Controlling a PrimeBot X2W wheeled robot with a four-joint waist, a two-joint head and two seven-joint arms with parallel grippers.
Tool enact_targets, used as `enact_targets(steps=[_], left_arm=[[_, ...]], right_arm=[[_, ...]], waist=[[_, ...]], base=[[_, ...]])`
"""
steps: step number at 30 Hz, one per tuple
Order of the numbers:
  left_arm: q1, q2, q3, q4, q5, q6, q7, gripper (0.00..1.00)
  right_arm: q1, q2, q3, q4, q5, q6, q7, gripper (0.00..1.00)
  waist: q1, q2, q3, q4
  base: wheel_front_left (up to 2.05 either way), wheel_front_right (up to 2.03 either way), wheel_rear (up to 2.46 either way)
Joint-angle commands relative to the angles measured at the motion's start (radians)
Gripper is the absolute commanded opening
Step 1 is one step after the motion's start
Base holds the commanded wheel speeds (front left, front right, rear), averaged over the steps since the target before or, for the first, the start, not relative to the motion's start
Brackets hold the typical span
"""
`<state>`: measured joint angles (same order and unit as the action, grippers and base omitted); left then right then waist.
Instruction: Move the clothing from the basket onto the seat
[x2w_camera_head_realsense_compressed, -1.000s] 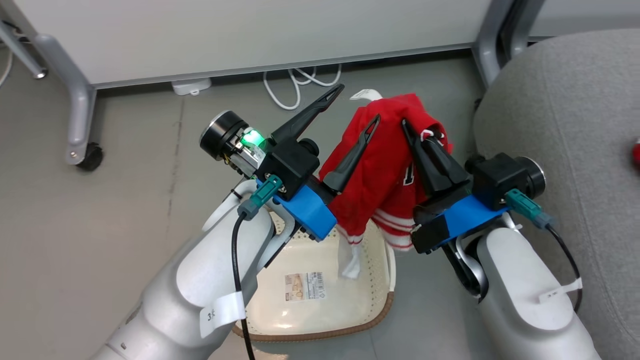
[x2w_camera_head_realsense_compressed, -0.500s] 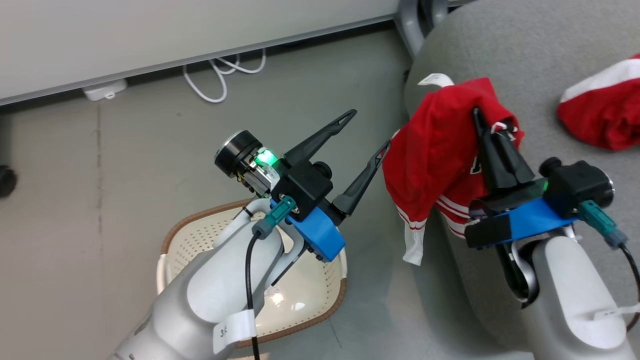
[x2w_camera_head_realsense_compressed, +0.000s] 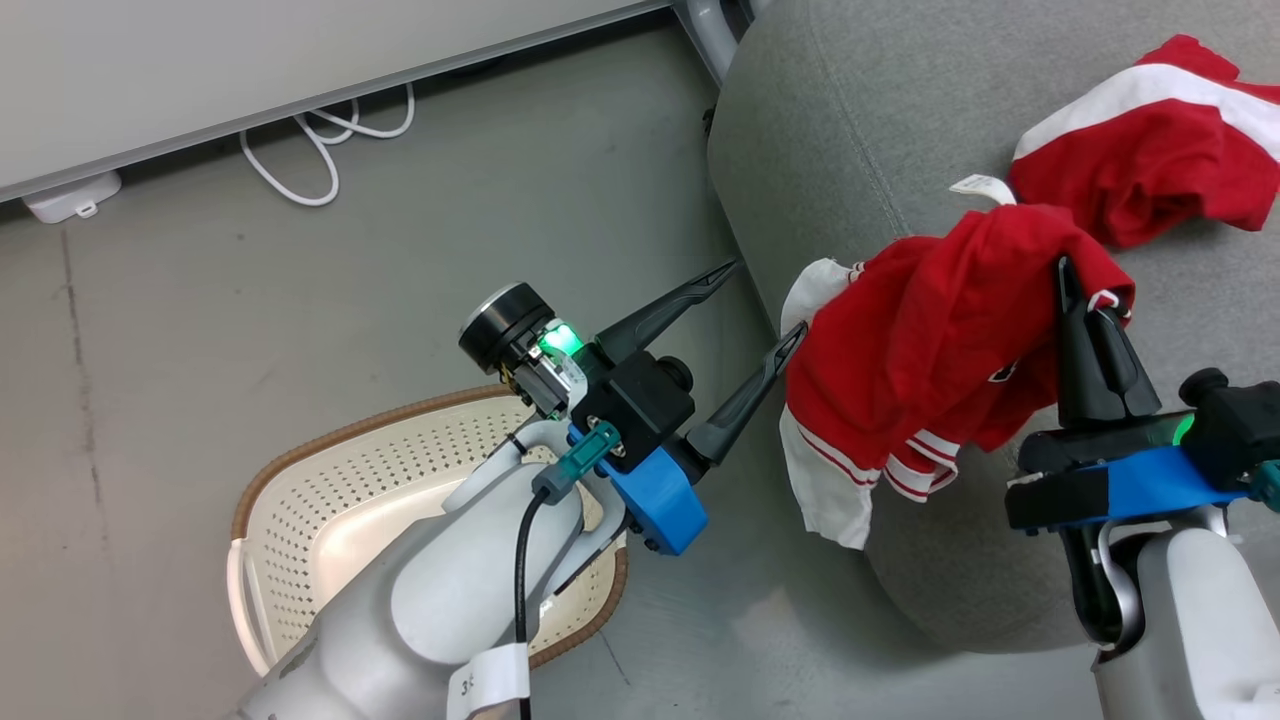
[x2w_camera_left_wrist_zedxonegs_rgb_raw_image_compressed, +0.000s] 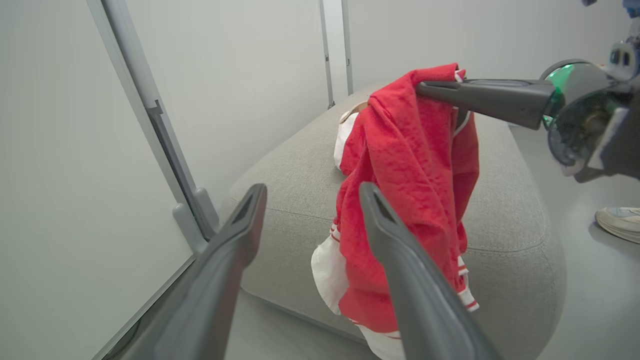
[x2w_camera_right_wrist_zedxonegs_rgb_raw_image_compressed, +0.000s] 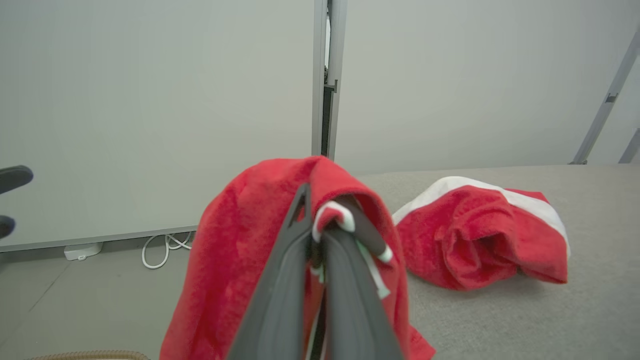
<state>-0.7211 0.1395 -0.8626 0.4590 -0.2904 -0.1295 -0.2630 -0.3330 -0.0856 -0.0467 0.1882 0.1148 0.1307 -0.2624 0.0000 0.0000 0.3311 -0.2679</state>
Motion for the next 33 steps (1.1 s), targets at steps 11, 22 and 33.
enact_targets(steps=[11,22,33], left_arm=[[-0.019,0.017,-0.001,-0.007,-0.005,-0.001,-0.003,1.0],[-0.091,0.064,0.03,-0.031,0.021,-0.001,-0.003,1.0],[-0.192,0.104,0.034,-0.059,0.055,-0.001,-0.003,1.0]], right_arm=[[-0.04,0.012,-0.008,-0.03,-0.011,0.0,-0.004,0.0],[-0.351,-0.041,-0.064,-0.086,-0.028,0.0,-0.004,0.0],[-0.685,-0.235,-0.34,-0.056,-0.032,0.0,-0.004,0.0]], waist=[[0.0,0.0,0.022,-0.009],[0.0,0.0,0.158,0.004],[0.0,0.0,0.347,0.024]], base=[[0.0,0.0,0.0],[0.0,0.0,0.0],[0.0,0.0,0.0]])
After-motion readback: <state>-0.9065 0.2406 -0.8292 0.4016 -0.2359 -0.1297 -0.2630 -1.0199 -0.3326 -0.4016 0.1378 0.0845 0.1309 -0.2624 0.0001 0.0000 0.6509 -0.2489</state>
